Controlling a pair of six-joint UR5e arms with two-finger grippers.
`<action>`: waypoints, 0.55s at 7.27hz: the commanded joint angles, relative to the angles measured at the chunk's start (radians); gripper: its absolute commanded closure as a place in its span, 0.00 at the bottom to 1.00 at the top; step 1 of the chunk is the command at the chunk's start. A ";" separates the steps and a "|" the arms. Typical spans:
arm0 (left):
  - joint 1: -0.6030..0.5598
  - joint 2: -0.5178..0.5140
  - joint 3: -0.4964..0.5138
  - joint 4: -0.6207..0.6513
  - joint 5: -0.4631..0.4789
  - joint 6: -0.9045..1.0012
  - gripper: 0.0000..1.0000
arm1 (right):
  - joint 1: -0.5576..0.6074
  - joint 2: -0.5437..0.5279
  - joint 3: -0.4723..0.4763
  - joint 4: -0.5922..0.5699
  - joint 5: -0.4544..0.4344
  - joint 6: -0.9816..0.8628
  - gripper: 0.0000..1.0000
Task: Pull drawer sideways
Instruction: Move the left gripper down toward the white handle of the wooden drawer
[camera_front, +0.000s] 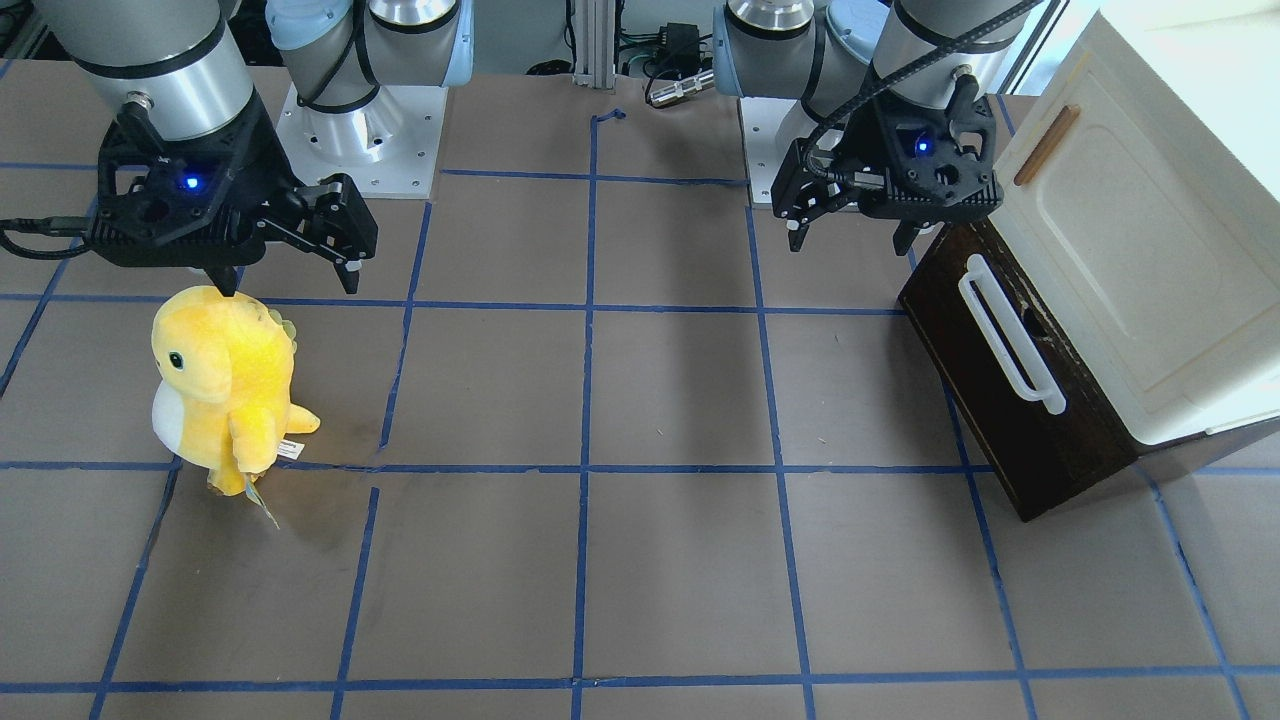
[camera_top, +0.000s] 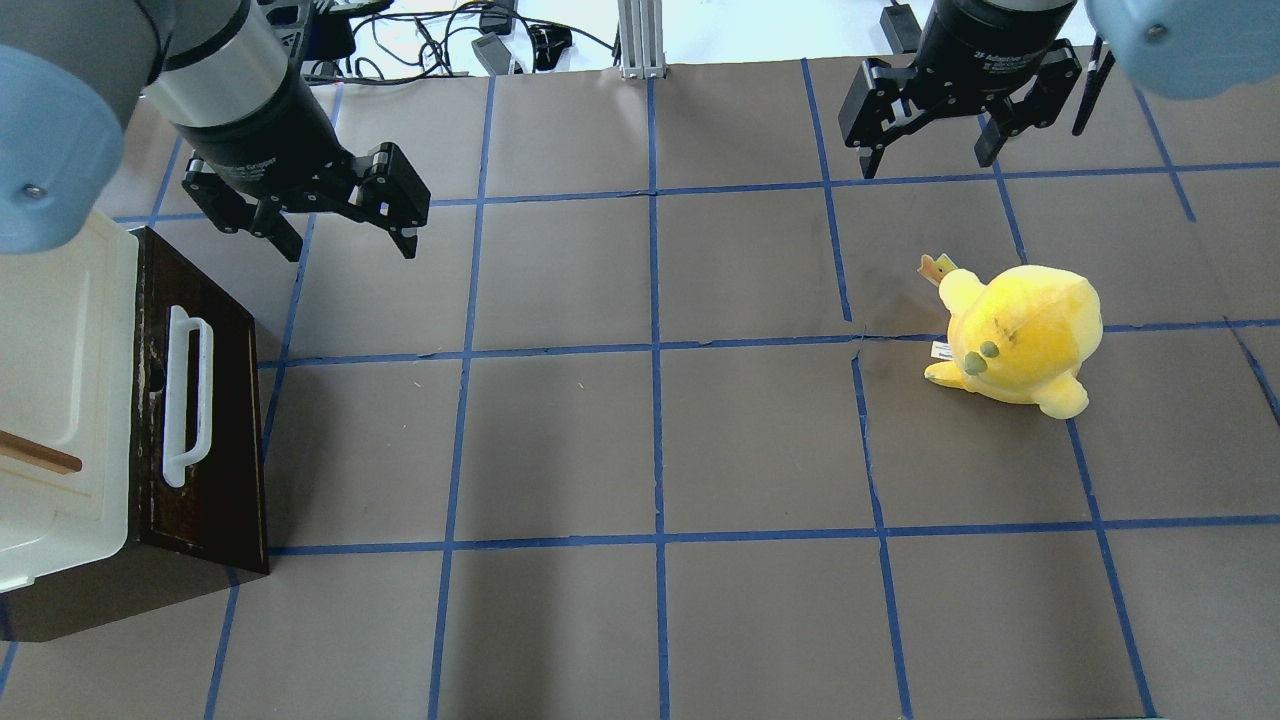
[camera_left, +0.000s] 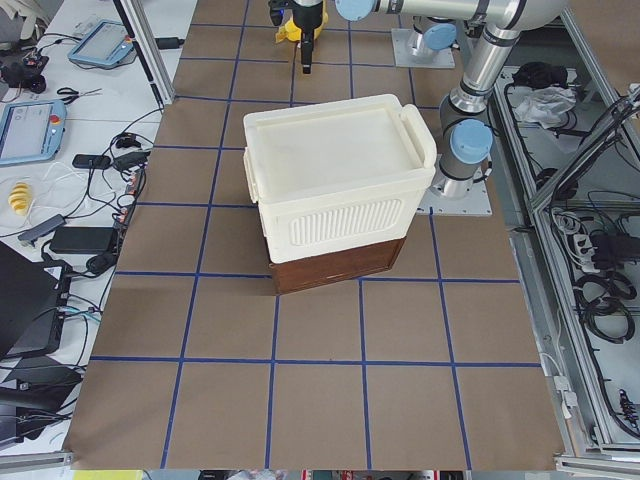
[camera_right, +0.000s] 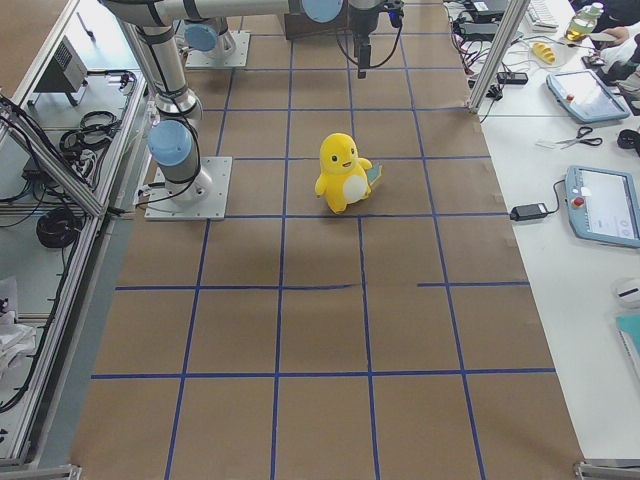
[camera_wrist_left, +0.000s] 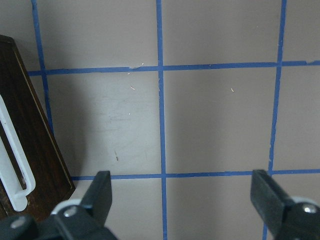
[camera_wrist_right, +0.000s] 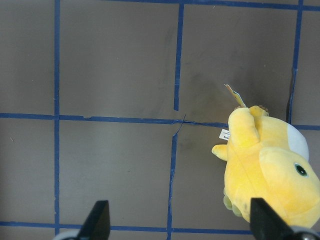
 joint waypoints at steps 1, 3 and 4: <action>-0.002 -0.027 -0.020 0.004 0.064 -0.006 0.00 | 0.000 0.000 0.000 0.000 0.000 0.000 0.00; -0.004 -0.140 -0.060 0.039 0.182 -0.026 0.00 | 0.000 0.000 0.000 0.000 0.000 0.000 0.00; -0.008 -0.186 -0.113 0.100 0.280 -0.034 0.00 | 0.000 0.000 0.000 0.000 0.000 0.000 0.00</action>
